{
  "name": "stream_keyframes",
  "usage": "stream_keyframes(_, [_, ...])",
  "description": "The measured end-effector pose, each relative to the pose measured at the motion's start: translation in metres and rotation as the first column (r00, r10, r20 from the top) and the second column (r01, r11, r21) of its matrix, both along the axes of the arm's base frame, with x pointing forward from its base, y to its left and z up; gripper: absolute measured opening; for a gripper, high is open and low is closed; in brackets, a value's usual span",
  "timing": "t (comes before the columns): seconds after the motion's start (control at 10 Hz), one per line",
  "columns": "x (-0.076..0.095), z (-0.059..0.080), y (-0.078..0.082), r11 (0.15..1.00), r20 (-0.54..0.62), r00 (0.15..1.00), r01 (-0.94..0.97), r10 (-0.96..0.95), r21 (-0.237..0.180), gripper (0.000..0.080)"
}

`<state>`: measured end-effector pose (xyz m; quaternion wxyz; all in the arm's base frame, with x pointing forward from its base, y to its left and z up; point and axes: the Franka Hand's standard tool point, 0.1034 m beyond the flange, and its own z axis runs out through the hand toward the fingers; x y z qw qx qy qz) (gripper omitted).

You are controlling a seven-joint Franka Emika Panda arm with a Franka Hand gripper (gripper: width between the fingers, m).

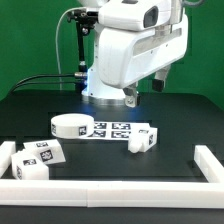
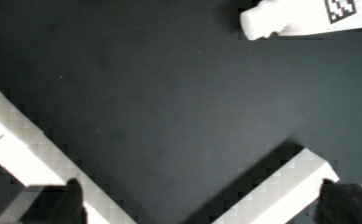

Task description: Assemble stool

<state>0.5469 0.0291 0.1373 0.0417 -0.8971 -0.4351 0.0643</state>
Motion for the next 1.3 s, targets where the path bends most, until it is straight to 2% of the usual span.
stream_keyframes(0.4, [-0.001, -0.001, -0.002, 1.000, -0.001, 1.000, 0.001, -0.001, 0.000, 0.0649])
stream_keyframes(0.5, [-0.006, -0.003, -0.016, 1.000, -0.007, 1.000, 0.008, -0.008, -0.003, 0.0649])
stream_keyframes(0.8, [-0.054, -0.011, -0.067, 1.000, 0.016, 1.000, 0.006, -0.006, -0.008, 0.0649])
stream_keyframes(0.9, [-0.062, -0.015, -0.077, 1.000, 0.004, 1.000, 0.026, -0.026, -0.009, 0.0649])
stream_keyframes(1.0, [-0.056, -0.014, -0.073, 0.999, 0.005, 0.999, 0.032, -0.032, -0.006, 0.0649])
stream_keyframes(1.3, [-0.056, -0.015, -0.073, 1.000, 0.005, 1.000, 0.030, -0.030, -0.006, 0.0649])
